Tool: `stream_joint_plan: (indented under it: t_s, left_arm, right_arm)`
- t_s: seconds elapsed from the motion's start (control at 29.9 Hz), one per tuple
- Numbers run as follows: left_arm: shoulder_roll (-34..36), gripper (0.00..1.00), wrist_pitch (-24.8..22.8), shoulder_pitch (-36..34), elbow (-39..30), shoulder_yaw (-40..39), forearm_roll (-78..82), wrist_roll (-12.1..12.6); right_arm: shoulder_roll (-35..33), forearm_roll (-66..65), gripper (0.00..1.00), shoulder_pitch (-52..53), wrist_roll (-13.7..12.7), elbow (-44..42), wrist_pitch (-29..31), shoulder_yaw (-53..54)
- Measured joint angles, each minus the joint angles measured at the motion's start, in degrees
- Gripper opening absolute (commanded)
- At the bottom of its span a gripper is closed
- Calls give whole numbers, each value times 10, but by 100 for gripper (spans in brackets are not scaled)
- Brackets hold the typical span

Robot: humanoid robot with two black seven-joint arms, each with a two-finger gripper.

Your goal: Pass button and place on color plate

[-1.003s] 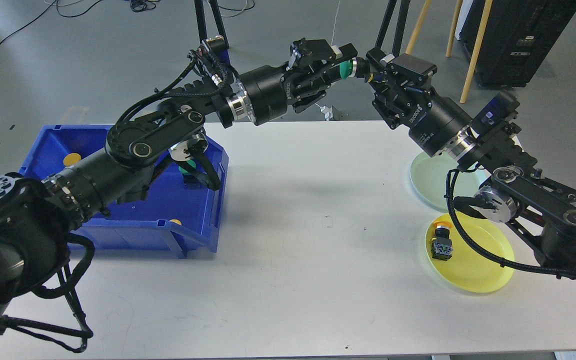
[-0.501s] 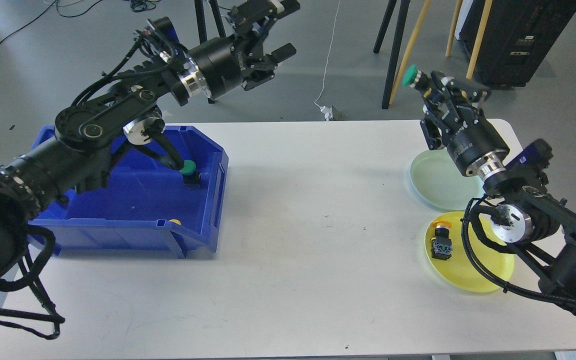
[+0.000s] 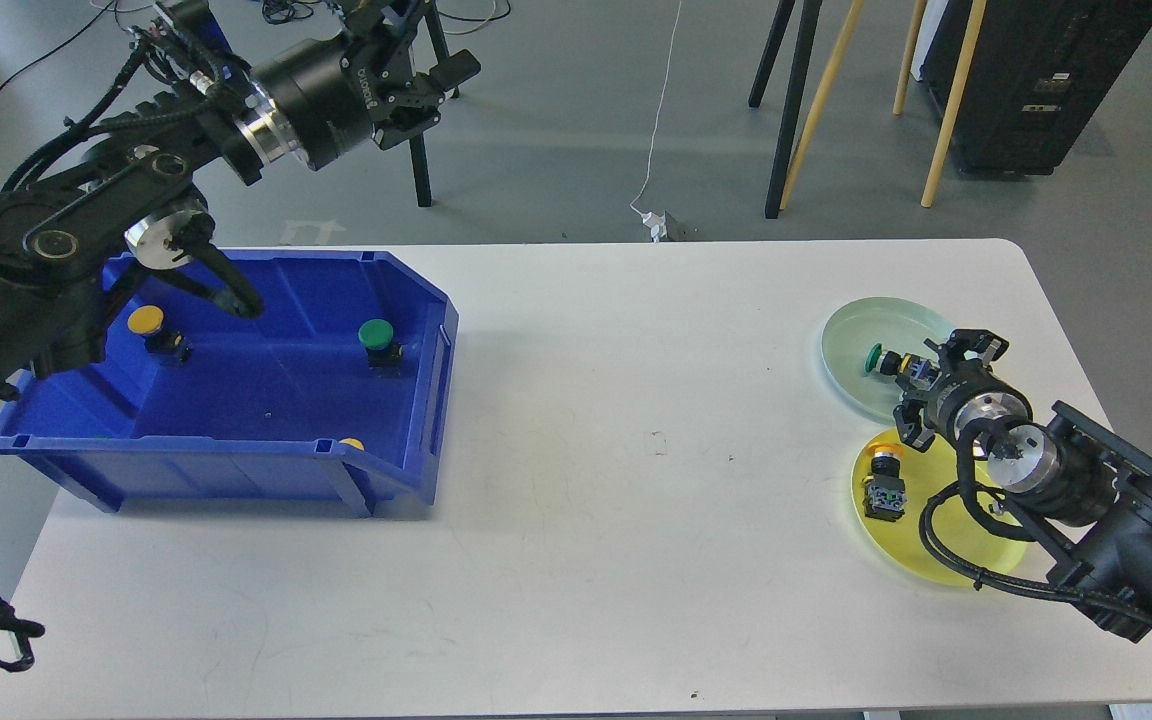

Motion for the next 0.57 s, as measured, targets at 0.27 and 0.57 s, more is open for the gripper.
stream_joint_plan:
  t_s: [0.27, 0.57]
  left_arm:
    - [46, 99, 0, 44, 7, -20, -73, 0]
    - [60, 99, 0, 92, 3, -24, -161, 0]
  right_arm:
    - [-57, 0, 100, 5, 51, 103, 108, 35]
    - [-98, 0, 100, 114, 120, 116, 388, 79]
